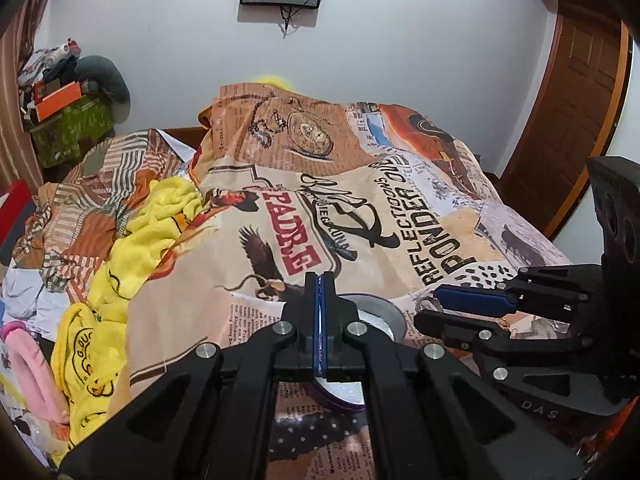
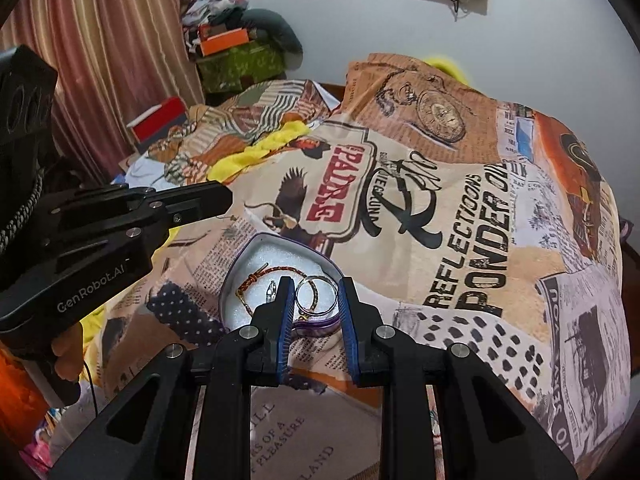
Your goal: Organize jewelry
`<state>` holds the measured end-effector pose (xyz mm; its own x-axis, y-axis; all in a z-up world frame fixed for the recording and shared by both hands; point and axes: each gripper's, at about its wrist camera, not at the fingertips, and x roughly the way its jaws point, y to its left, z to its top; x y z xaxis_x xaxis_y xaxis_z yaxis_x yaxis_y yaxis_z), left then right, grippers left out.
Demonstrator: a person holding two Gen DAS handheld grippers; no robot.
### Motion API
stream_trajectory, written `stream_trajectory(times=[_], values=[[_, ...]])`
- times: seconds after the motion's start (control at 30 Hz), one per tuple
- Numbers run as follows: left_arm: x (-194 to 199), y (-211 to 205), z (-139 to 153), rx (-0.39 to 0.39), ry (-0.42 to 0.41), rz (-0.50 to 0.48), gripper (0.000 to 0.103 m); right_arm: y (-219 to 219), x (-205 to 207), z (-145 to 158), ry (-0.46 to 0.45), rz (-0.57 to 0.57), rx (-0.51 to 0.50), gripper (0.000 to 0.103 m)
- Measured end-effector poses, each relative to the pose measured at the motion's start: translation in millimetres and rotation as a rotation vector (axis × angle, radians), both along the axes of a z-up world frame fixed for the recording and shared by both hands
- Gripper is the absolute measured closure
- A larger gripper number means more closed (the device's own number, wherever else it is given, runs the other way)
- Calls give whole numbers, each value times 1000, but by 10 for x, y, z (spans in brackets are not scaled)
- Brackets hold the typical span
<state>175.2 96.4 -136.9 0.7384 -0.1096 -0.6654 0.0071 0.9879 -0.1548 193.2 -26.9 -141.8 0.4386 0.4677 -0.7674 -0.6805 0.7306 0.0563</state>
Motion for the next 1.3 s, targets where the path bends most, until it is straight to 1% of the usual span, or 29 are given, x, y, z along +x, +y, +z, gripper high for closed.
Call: stream_trajectory(times=[0.37, 0.57, 0.8, 0.97, 1.13, 1.23, 1.27, 1.3], values=[[161, 148, -264, -93, 64, -6, 103, 166, 64, -140, 20, 18, -59, 83], [200, 169, -349, -106, 90, -11, 103, 224, 105, -208, 37, 17, -73, 83], [186, 120, -437, -77, 122, -35, 103, 261, 140, -261, 51, 18, -85, 83], [119, 62, -434, -16, 121, -35, 103, 249, 184, -298, 84, 15, -69, 83], [37, 40, -387, 21, 115, -31, 101, 242, 212, -318, 104, 15, -58, 83], [-17, 53, -355, 39, 108, -23, 96, 261, 206, -328, 103, 22, -63, 83], [-34, 58, -350, 43, 106, -19, 91, 267, 202, -328, 100, 25, -66, 83], [-58, 72, -348, 46, 106, -14, 85, 277, 191, -328, 95, 30, -69, 83]])
